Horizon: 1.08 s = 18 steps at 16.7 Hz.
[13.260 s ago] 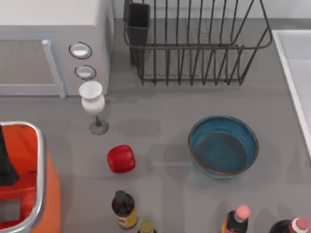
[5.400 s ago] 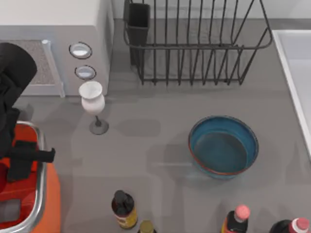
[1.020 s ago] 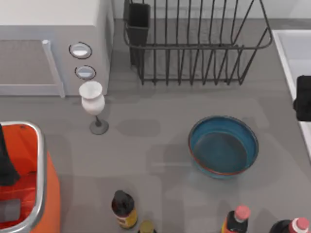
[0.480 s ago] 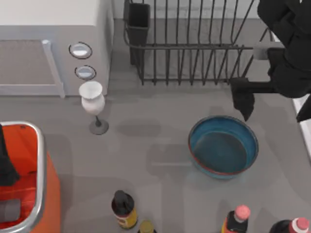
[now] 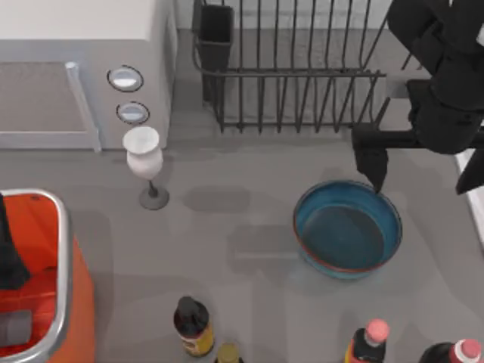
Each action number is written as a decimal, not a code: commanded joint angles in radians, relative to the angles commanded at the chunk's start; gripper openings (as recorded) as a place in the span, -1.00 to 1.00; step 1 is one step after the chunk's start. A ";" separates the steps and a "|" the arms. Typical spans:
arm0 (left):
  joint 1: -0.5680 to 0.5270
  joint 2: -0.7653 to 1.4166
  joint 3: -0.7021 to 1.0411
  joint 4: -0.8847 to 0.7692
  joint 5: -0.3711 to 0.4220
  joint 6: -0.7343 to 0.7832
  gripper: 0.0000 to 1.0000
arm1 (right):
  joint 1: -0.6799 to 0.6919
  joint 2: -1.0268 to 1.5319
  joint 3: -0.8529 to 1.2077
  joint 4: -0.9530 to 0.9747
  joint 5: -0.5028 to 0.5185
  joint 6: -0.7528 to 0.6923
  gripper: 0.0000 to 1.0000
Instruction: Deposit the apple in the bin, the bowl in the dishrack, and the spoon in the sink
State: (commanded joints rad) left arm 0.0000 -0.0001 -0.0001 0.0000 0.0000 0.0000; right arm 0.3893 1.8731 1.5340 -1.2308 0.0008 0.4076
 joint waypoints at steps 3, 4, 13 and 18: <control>0.000 0.000 0.000 0.000 0.000 0.000 1.00 | 0.003 0.020 -0.057 0.070 0.000 -0.001 1.00; 0.000 0.000 0.000 0.000 0.000 0.000 1.00 | 0.003 0.032 -0.086 0.115 0.000 0.000 1.00; 0.000 0.000 0.000 0.000 0.000 0.000 1.00 | 0.008 0.107 -0.262 0.368 0.001 0.006 1.00; 0.000 0.000 0.000 0.000 0.000 0.000 1.00 | 0.008 0.107 -0.262 0.368 0.001 0.006 0.40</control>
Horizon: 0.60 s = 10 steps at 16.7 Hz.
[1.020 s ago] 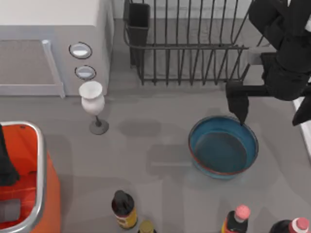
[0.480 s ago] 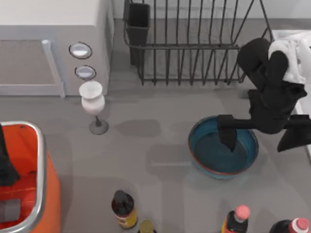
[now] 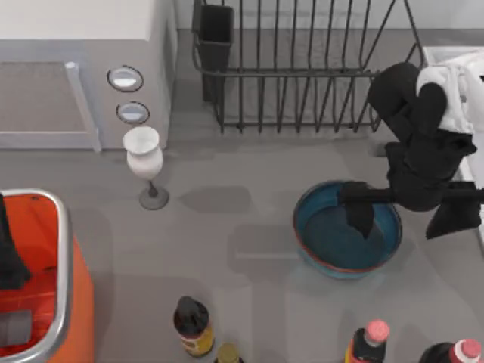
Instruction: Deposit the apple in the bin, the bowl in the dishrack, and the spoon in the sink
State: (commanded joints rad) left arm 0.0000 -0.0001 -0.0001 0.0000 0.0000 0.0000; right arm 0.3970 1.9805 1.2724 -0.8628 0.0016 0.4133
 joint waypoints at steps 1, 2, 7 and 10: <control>0.000 0.000 0.000 0.000 0.000 0.000 1.00 | 0.000 0.000 0.000 0.000 0.000 0.000 0.25; 0.000 0.000 0.000 0.000 0.000 0.000 1.00 | 0.000 0.000 0.000 0.000 0.000 0.000 0.10; 0.000 0.000 0.000 0.000 0.000 0.000 1.00 | 0.000 0.000 0.000 0.000 0.000 0.000 -0.66; 0.000 0.000 0.000 0.000 0.000 0.000 1.00 | 0.000 0.000 0.000 0.000 0.000 0.000 -1.00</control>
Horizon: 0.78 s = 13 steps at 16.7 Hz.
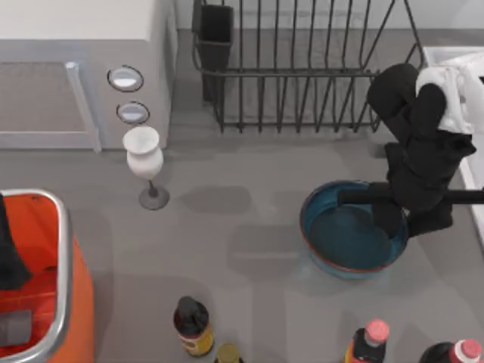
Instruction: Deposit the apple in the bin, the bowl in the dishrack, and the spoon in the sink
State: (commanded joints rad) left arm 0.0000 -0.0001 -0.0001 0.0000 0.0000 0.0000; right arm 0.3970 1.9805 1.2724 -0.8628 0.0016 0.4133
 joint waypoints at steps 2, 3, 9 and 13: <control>0.000 0.000 0.000 0.000 0.000 0.000 1.00 | 0.000 0.000 0.000 0.000 0.000 0.000 -1.00; 0.000 0.000 0.000 0.000 0.000 0.000 1.00 | 0.000 0.000 0.000 0.000 0.000 0.000 -1.00; 0.000 0.000 0.000 0.000 0.000 0.000 1.00 | -0.001 -0.002 0.003 -0.004 0.000 0.000 -1.00; 0.000 0.000 0.000 0.000 0.000 0.000 1.00 | 0.001 -0.030 0.096 -0.121 0.001 -0.002 -1.00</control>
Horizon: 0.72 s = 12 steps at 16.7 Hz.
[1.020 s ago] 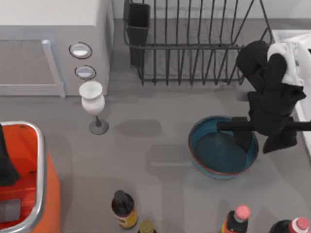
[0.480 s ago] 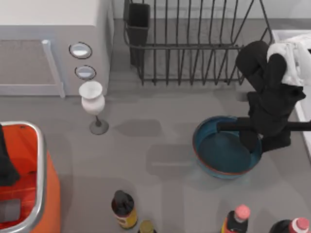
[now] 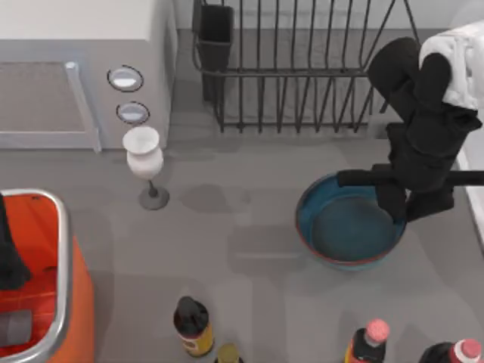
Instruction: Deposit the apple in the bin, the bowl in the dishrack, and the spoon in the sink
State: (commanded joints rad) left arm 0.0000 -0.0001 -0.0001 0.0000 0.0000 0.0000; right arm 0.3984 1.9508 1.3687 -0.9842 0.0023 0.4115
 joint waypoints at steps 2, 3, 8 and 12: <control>0.000 0.000 0.000 0.000 0.000 0.000 1.00 | -0.001 -0.025 0.065 -0.111 0.000 0.000 -1.00; 0.000 0.000 0.000 0.000 0.000 0.000 1.00 | -0.002 -0.038 0.098 -0.161 0.000 -0.001 -1.00; 0.000 0.000 0.000 0.000 0.000 0.000 1.00 | -0.006 -0.078 0.172 -0.253 -0.001 -0.003 -1.00; 0.000 0.000 0.000 0.000 0.000 0.000 1.00 | 0.006 -0.078 0.170 -0.237 0.011 -0.006 -1.00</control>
State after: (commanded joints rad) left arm 0.0000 -0.0001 -0.0001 0.0000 0.0000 0.0000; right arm 0.4042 1.8725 1.5390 -1.2216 0.0129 0.4054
